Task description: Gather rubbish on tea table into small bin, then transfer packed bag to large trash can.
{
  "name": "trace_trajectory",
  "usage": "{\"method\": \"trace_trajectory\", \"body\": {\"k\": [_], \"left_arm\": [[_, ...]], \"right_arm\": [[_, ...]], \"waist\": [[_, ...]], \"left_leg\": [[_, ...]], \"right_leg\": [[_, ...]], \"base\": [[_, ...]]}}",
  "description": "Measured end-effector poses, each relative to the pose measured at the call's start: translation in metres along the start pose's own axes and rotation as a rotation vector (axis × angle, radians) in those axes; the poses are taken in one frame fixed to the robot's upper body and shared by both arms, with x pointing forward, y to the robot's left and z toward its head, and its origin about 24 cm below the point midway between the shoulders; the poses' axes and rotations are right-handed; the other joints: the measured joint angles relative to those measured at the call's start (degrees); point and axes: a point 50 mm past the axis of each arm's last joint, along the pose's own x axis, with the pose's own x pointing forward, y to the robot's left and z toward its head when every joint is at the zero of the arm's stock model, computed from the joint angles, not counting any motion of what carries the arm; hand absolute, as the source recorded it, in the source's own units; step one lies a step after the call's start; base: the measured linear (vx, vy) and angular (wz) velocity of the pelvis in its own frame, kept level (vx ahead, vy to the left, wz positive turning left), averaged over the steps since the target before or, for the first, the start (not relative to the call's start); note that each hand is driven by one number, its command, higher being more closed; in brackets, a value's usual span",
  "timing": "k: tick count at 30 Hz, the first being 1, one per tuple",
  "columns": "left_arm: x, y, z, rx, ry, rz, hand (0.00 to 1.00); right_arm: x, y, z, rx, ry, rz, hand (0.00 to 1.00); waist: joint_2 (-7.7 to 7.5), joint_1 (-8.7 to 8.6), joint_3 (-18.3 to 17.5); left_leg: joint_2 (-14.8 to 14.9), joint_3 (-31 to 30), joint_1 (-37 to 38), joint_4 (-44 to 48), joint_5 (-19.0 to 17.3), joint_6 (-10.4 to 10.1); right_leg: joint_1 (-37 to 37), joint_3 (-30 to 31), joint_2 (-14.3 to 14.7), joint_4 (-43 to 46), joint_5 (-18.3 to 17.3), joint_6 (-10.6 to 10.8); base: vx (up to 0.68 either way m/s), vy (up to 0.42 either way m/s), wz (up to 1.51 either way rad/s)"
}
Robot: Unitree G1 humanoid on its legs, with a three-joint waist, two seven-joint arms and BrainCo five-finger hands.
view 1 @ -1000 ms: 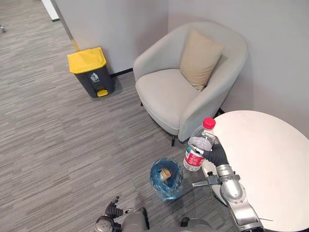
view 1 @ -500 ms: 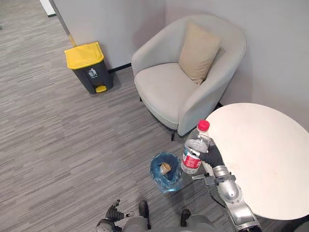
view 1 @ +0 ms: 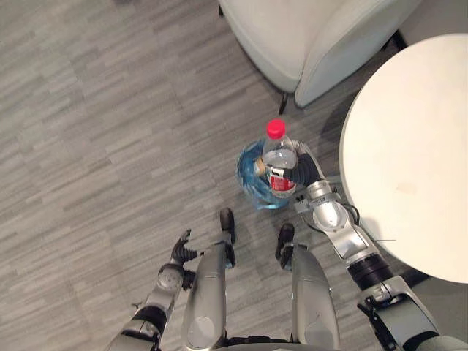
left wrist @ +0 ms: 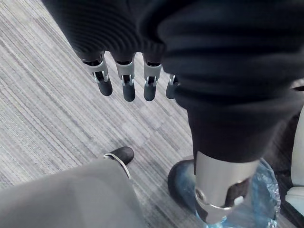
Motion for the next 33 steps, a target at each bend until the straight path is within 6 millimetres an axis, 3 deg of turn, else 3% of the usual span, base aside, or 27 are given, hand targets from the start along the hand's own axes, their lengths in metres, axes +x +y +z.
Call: {"method": "trace_trajectory", "body": {"k": [4, 7, 10, 16, 22, 33], "left_arm": [[0.013, 0.008, 0.039, -0.083, -0.121, 0.062, 0.00], [0.020, 0.021, 0.079, -0.176, -0.251, 0.132, 0.00], [0.020, 0.020, 0.096, -0.239, -0.308, 0.146, 0.00], [0.019, 0.020, 0.121, -0.317, -0.396, 0.161, 0.00], [0.017, 0.025, 0.127, -0.329, -0.432, 0.171, 0.00], [0.016, 0.029, 0.131, -0.328, -0.458, 0.175, 0.00]], "right_arm": [[0.019, -0.006, 0.018, -0.043, -0.077, -0.038, 1.00], [0.044, -0.021, 0.046, -0.095, -0.196, -0.105, 1.00], [0.054, -0.030, 0.056, -0.118, -0.231, -0.135, 1.00], [0.070, -0.039, 0.042, -0.174, -0.148, -0.153, 1.00], [0.079, -0.048, 0.027, -0.210, -0.055, -0.158, 1.00], [0.089, -0.068, 0.024, -0.198, -0.009, -0.211, 1.00]], "waist": [[0.00, 0.78, 0.04], [-0.17, 0.86, 1.69], [-0.24, 1.05, 2.25], [-0.51, 2.51, 2.46], [-0.52, 2.46, 2.46], [-0.53, 2.50, 2.46]], "left_leg": [[1.27, 0.92, -8.81, 6.66, -2.26, 0.69], [3.25, 2.80, -16.82, 12.40, -3.41, 1.69], [4.14, 3.34, -22.45, 16.30, -3.69, 2.10], [4.10, 2.27, -31.67, 20.67, -3.98, 2.55], [4.65, 2.78, -34.59, 20.75, -3.48, 1.94], [4.94, 3.64, -35.70, 20.52, -2.69, 2.02]], "right_leg": [[-8.02, 0.21, -0.72, 5.16, -0.56, -0.48], [-15.57, 0.33, -1.35, 10.32, -1.44, -0.92], [-21.10, 0.40, -2.12, 14.54, -2.67, -1.06], [-30.13, -0.06, -3.50, 20.24, -4.50, -1.30], [-33.07, -0.76, -4.04, 21.32, -4.70, -1.51], [-34.75, -0.98, -4.67, 22.35, -5.20, -2.33]], "base": [[-0.07, 0.010, -0.02], [-0.09, -0.032, 0.03], [-0.06, -0.061, 0.14], [-0.04, -0.027, 0.12], [-0.03, -0.014, 0.08], [-0.01, -0.008, 0.03]]}}
